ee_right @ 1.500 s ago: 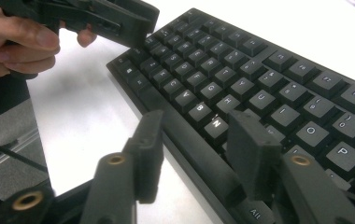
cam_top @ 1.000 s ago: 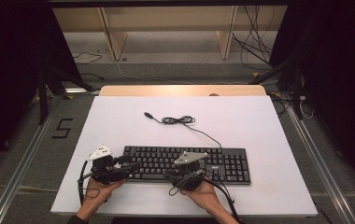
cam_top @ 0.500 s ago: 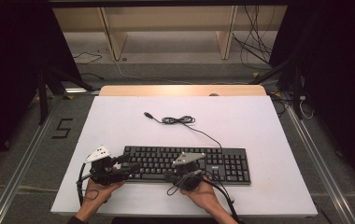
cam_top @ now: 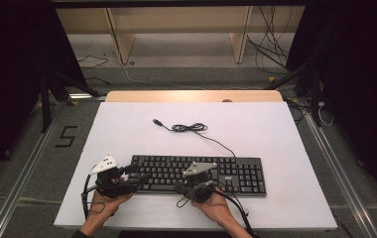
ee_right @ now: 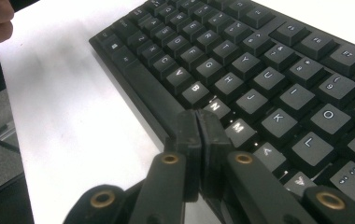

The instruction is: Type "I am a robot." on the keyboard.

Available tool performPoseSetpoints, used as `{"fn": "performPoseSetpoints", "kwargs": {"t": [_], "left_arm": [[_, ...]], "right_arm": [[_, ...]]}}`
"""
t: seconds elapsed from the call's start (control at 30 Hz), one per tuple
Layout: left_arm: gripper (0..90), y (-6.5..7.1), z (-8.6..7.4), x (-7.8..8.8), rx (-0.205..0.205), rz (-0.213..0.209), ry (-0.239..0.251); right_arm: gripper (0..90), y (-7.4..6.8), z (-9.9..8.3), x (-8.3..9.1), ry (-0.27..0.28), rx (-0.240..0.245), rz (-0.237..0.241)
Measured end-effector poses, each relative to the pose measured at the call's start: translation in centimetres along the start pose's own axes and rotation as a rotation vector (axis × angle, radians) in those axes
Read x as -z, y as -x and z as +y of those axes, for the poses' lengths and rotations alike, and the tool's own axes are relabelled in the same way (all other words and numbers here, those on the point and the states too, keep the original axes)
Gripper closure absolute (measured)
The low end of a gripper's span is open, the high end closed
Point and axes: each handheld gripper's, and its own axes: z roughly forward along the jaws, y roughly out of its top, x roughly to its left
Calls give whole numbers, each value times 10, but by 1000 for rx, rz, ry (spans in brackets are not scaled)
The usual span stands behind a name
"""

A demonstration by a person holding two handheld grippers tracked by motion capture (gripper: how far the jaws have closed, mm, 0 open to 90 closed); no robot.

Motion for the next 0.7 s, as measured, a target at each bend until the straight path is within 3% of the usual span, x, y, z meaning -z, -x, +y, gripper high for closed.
{"fn": "performPoseSetpoints", "kwargs": {"t": [0.33,0.53,0.7], "left_arm": [[297,0,0,0,1,2,0],[297,-1,0,0,2,6,1],[297,-1,0,-1,3,8,1]], "right_arm": [[900,-2,-2,-3,-13,17,-32],[900,-2,-2,-2,-11,4,-25],[827,-2,0,3,16,-14,6]]}}
